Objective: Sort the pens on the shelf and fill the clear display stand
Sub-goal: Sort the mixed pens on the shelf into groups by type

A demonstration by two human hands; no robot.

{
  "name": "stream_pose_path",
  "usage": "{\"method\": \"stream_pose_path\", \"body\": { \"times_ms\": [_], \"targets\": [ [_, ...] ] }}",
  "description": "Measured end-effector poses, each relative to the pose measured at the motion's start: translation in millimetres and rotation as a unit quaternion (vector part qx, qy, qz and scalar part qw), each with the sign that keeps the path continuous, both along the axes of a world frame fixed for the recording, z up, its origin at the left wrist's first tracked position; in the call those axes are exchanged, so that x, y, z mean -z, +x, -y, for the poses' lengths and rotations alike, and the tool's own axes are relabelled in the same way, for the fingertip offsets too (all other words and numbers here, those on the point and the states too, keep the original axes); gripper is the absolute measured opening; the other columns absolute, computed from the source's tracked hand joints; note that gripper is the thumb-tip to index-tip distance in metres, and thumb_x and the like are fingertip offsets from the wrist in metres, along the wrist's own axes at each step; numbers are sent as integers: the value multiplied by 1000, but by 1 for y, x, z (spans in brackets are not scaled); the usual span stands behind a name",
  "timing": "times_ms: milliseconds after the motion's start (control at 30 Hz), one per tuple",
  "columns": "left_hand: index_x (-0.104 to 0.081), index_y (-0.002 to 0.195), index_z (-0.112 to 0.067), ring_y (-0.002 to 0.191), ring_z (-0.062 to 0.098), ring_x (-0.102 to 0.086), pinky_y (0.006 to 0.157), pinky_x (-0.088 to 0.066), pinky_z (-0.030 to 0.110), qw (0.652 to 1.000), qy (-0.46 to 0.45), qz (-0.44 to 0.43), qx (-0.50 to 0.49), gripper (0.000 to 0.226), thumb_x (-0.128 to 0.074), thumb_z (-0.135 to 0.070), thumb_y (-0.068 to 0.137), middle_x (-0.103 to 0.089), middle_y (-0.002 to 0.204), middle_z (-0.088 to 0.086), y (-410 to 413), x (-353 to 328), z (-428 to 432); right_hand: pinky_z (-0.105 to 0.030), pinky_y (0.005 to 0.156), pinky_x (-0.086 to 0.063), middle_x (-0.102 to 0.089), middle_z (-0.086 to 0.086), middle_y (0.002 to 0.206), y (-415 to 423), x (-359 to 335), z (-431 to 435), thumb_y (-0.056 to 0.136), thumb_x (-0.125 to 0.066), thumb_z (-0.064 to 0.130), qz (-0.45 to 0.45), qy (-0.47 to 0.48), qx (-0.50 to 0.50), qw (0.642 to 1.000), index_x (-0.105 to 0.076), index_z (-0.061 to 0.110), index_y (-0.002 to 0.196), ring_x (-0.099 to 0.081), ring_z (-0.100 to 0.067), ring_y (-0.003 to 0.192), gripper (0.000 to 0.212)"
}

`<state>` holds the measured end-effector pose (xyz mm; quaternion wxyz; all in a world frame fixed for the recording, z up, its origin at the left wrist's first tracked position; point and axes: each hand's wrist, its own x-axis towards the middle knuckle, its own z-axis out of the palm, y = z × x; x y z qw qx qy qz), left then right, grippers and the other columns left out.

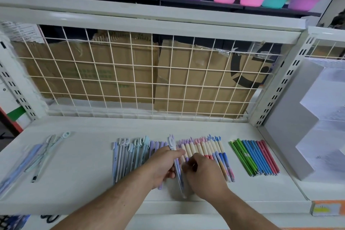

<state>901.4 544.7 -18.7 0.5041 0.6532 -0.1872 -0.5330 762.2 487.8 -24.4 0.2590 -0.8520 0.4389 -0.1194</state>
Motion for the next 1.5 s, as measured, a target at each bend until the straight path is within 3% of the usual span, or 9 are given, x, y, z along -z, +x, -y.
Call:
{"method": "stream_pose_path", "body": {
  "times_ms": [100, 200, 367, 500, 700, 900, 1100, 1367, 1500],
  "targets": [
    [-70, 114, -7, 54, 18, -51, 45, -38, 24, 998, -43, -43, 5, 24, -56, -20, 100, -54, 74, 7, 1, -7, -8, -13, 51, -44, -68, 6, 63, 1, -11, -6, 93, -64, 23, 116, 158, -3, 981, -66, 22, 81, -61, -3, 54, 12],
    [-71, 112, -4, 55, 19, -54, 46, -40, 26, 995, -63, -71, 10, 25, -53, -17, 101, -56, 76, 9, 3, -11, -13, -24, 48, -46, -69, -2, 60, 1, -16, -11, 91, -62, 12, 151, 227, -2, 962, -67, 13, 83, -60, -13, 48, 9],
    [-61, 94, 0, 53, 20, -52, 46, -45, 28, 998, -46, -43, -8, 12, -57, -10, 98, -55, 78, 12, 6, -11, -18, -11, 53, -41, -66, 9, 68, 0, -10, -9, 90, -68, 19, 87, 73, 36, 993, -66, 23, 79, -58, -2, 60, 12],
    [-60, 95, 1, 51, 19, -49, 46, -47, 28, 999, -29, -21, 6, 10, -59, -9, 96, -50, 74, 11, 10, -6, -24, -20, 51, -37, -61, 12, 69, -2, -8, -6, 95, -61, 32, 0, -11, 72, 997, -67, 25, 96, -57, -7, 62, 10],
    [-54, 66, -6, 47, 22, -53, 43, -43, 25, 998, -15, -14, 67, 30, -57, -13, 95, -48, 61, 10, 18, -7, -35, -24, 49, -35, -63, 7, 74, 6, -7, -4, 98, -51, 35, -98, -70, 83, 989, -60, 22, 93, -60, -13, 66, 16],
    [-54, 61, -7, 49, 28, -57, 45, -42, 25, 996, -11, -32, 84, 27, -54, -2, 87, -50, 59, 12, 28, -8, -41, -24, 48, -36, -61, 6, 73, 11, -7, -7, 98, -53, 36, -95, -85, 85, 988, -60, 23, 91, -59, -13, 65, 16],
    [-52, 73, -4, 52, 27, -54, 56, -51, 34, 995, -47, -44, 76, 19, -50, 7, 88, -49, 67, 12, 34, -9, -46, -13, 40, -36, -61, 7, 57, 17, -10, -19, 91, -63, 23, 34, -31, 90, 995, -58, 24, 70, -54, -4, 46, 22],
    [-57, 93, 1, 61, 27, -64, 58, -55, 35, 996, -78, 16, 33, 13, -60, -10, 99, -65, 74, 15, 43, -8, -62, -20, 50, -43, -70, 3, 63, 37, -27, -48, 88, -71, 16, 155, 150, -40, 976, -69, 21, 77, -56, -5, 49, 13],
    [-56, 91, 2, 63, 30, -67, 62, -59, 38, 995, -94, 19, 11, 7, -60, 0, 97, -66, 74, 18, 54, -6, -73, -26, 51, -45, -72, -7, 67, 52, -28, -56, 88, -74, 13, 174, 182, -39, 967, -69, 16, 85, -57, -13, 51, 7]
  ]
}}
